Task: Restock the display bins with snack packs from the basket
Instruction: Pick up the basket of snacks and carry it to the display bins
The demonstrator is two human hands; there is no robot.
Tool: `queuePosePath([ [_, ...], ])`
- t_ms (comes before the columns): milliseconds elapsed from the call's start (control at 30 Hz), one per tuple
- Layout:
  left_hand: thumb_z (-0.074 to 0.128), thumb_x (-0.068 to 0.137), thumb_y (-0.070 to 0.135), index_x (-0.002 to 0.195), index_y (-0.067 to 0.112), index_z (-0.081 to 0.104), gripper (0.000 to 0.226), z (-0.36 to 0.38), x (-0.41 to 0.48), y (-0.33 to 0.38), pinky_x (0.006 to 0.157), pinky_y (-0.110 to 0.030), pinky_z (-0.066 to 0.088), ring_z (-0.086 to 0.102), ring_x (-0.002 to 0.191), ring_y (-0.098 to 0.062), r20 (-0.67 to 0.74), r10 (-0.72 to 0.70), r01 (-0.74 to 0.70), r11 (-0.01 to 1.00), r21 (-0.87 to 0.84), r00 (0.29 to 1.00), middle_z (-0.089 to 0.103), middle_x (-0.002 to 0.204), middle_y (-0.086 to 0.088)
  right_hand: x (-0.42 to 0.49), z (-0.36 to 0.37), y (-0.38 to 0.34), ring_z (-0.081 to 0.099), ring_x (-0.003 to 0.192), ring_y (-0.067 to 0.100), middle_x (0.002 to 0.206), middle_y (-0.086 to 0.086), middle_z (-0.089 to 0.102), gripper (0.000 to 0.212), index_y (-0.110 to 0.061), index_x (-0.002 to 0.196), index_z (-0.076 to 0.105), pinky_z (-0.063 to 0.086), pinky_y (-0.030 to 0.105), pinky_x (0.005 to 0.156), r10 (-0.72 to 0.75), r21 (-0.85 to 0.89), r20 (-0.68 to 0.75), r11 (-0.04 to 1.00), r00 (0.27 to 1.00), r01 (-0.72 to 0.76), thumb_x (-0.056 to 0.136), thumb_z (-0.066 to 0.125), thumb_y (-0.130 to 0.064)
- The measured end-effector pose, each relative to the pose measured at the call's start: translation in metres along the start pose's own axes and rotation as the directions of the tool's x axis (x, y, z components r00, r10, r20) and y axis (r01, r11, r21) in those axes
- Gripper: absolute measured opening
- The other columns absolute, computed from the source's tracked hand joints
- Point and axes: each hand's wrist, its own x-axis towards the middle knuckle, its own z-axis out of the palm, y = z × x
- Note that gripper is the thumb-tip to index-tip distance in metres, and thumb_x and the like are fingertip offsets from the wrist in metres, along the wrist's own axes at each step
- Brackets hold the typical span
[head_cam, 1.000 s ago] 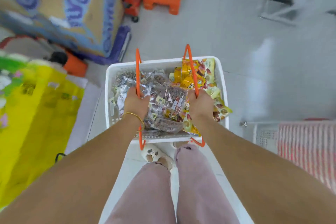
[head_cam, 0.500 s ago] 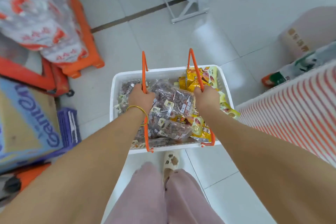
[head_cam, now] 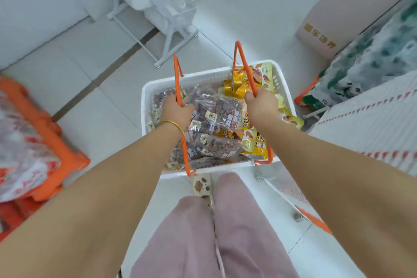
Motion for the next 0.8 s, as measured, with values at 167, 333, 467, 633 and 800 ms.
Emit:
queuePosePath([
  [167, 0.057, 0.085, 0.006, 0.074, 0.019, 0.032, 0.031, 0.04, 0.109, 0.12, 0.045, -0.03, 0.038, 0.037, 0.051, -0.021, 0.034, 0.05, -0.052, 0.996, 0.077, 0.998, 0.037, 0.067, -0.005, 0.128, -0.051, -0.057, 0.043, 0.054, 0.018, 0.066, 0.001, 0.044, 0.027, -0.01, 0.075, 0.043, 0.031, 0.028, 0.045, 0.028, 0.082, -0.051, 0.996, 0.998, -0.023, 0.097, 0.039, -0.025],
  [333, 0.057, 0.086, 0.007, 0.075, 0.018, 0.033, 0.028, 0.08, 0.212, 0.229, 0.039, -0.027, 0.036, 0.035, 0.045, -0.019, 0.048, 0.064, -0.068, 0.994, 0.083, 0.997, 0.037, 0.066, -0.005, 0.258, -0.1, -0.119, 0.037, 0.052, 0.016, 0.063, 0.001, 0.038, 0.034, -0.013, 0.067, 0.036, 0.029, 0.029, 0.045, 0.023, 0.066, -0.086, 0.998, 0.996, -0.017, 0.098, 0.04, -0.025],
  [467, 0.058, 0.086, 0.006, 0.075, 0.018, 0.032, 0.031, 0.104, 0.288, 0.308, 0.037, -0.025, 0.033, 0.033, 0.042, -0.018, 0.05, 0.039, -0.038, 0.999, -0.019, 0.998, 0.036, 0.065, -0.004, 0.359, -0.136, -0.176, 0.036, 0.051, 0.017, 0.062, 0.001, 0.037, 0.036, -0.017, 0.062, 0.03, 0.031, 0.029, 0.045, -0.035, 0.036, -0.102, 0.999, 0.994, 0.039, 0.096, 0.039, -0.024],
  [633, 0.056, 0.086, 0.007, 0.074, 0.019, 0.033, 0.029, 0.138, 0.401, 0.396, 0.04, -0.028, 0.035, 0.038, 0.046, -0.02, -0.002, 0.012, -0.012, 0.998, -0.068, 1.0, 0.039, 0.065, -0.005, 0.495, -0.176, -0.249, 0.048, 0.061, 0.026, 0.063, 0.003, 0.045, 0.026, -0.007, 0.08, 0.049, 0.045, 0.038, 0.057, -0.097, -0.007, -0.083, 0.995, 0.992, 0.097, 0.096, 0.04, -0.026],
  [800, 0.055, 0.088, 0.007, 0.076, 0.019, 0.031, 0.029, 0.157, 0.495, 0.478, 0.038, -0.025, 0.035, 0.035, 0.043, -0.019, -0.05, -0.07, 0.063, 0.99, -0.128, 0.996, 0.038, 0.064, -0.006, 0.622, -0.198, -0.325, 0.045, 0.056, 0.022, 0.065, 0.003, 0.045, 0.026, -0.009, 0.083, 0.048, 0.035, 0.03, 0.048, -0.175, -0.059, -0.034, 0.983, 0.984, 0.173, 0.098, 0.04, -0.028],
])
